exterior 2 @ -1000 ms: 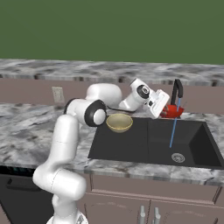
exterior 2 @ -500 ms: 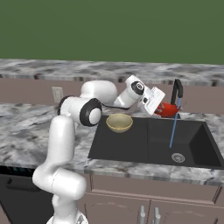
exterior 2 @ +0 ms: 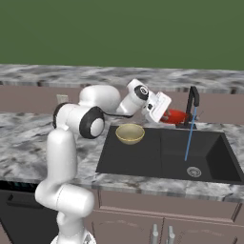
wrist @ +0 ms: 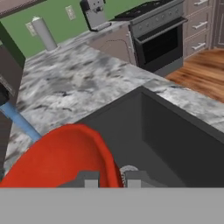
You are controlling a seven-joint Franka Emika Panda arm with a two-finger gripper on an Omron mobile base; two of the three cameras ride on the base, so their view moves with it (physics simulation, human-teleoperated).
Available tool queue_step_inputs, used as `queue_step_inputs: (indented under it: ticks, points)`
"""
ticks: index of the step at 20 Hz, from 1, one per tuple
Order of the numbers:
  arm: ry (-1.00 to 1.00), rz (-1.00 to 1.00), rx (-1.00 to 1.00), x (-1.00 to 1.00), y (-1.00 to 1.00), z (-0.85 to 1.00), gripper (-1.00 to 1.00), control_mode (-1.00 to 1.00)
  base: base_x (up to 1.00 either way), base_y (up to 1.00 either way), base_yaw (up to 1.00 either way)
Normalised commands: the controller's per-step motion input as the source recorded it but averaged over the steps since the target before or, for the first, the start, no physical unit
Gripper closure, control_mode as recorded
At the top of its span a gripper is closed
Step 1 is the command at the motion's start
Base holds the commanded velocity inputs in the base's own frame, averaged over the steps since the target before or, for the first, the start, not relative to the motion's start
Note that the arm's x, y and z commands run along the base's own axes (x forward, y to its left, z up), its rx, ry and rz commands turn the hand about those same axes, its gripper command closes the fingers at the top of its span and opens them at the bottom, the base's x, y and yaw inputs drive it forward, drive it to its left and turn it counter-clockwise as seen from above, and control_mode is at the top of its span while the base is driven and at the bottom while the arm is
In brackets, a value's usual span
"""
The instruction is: Rinse each bowl for a few seconds and place them down in the sink or on the counter.
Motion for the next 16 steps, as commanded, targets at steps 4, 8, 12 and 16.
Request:
queue_step_inputs:
  ticks: [4, 8, 12, 16]
  points:
    - [-0.02, 0.05, 0.0, -0.29, 0.41, 0.21, 1.0, -1.0, 0.0, 0.0, 0.0]
    - [-0.01, 0.06, 0.0, -0.33, 0.48, 0.21, 1.0, -1.0, 0.0, 0.0, 0.0]
    - [0.0, 0.09, 0.01, -0.39, 0.41, 0.25, 1.0, -1.0, 0.0, 0.0, 0.0]
    - [0.0, 0.1, 0.01, -0.37, 0.42, 0.32, 1.0, -1.0, 0.0, 0.0, 0.0]
